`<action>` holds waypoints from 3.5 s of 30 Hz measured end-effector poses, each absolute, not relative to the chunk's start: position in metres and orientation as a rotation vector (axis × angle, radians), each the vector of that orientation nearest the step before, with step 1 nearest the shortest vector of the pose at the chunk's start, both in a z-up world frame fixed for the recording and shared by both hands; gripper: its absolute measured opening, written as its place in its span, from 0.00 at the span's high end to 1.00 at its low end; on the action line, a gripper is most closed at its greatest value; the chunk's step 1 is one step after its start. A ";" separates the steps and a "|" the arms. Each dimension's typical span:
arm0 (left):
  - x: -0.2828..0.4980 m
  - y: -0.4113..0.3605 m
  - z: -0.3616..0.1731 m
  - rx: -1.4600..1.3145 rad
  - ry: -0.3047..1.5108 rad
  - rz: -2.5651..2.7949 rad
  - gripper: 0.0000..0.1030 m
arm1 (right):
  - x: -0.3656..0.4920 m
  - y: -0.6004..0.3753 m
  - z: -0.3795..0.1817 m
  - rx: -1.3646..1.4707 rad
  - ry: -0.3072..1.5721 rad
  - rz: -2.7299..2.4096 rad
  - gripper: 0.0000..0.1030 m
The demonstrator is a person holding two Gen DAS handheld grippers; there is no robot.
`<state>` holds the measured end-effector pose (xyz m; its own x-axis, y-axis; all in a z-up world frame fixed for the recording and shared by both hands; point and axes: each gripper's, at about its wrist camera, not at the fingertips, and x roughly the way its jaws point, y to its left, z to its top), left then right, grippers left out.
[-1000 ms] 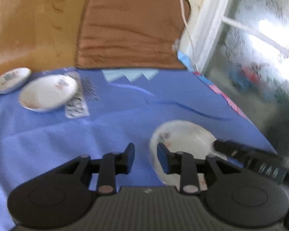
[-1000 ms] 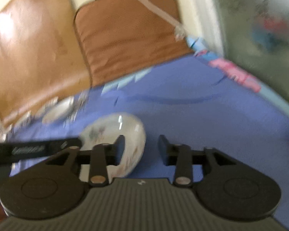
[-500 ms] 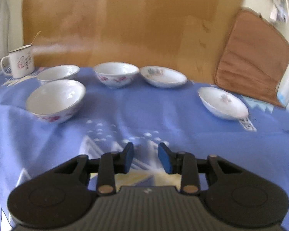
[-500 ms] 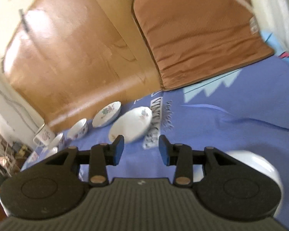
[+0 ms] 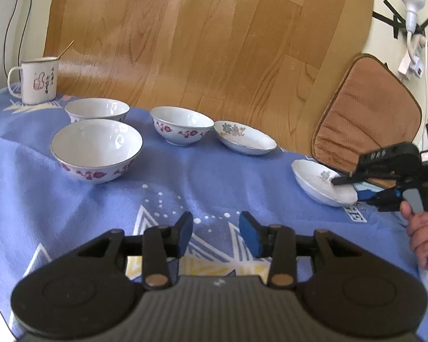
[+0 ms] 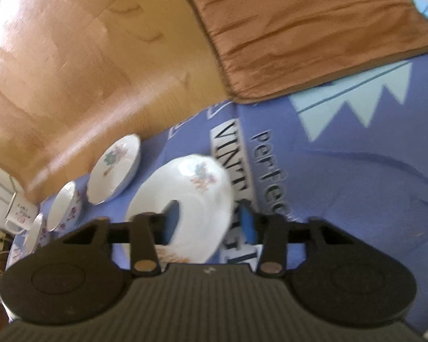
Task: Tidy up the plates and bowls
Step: 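Lift the held plate with the right gripper and carry it toward another plate, then lower the held plate onto the other white floral plate, then open the right gripper and pull it away from the stacked plates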
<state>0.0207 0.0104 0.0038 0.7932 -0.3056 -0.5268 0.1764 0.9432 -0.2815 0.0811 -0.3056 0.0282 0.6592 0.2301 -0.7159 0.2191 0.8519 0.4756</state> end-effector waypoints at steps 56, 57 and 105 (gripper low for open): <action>-0.002 -0.059 0.018 -0.168 0.847 -0.469 0.80 | -0.077 -0.266 0.027 0.360 0.751 0.278 0.84; -0.003 -0.065 0.017 -0.162 0.851 -0.483 0.80 | -0.080 -0.271 0.028 0.355 0.743 0.266 0.84; -0.040 -0.246 0.031 0.112 0.755 -0.726 0.68 | -0.167 -0.391 0.024 0.304 0.445 -0.234 0.61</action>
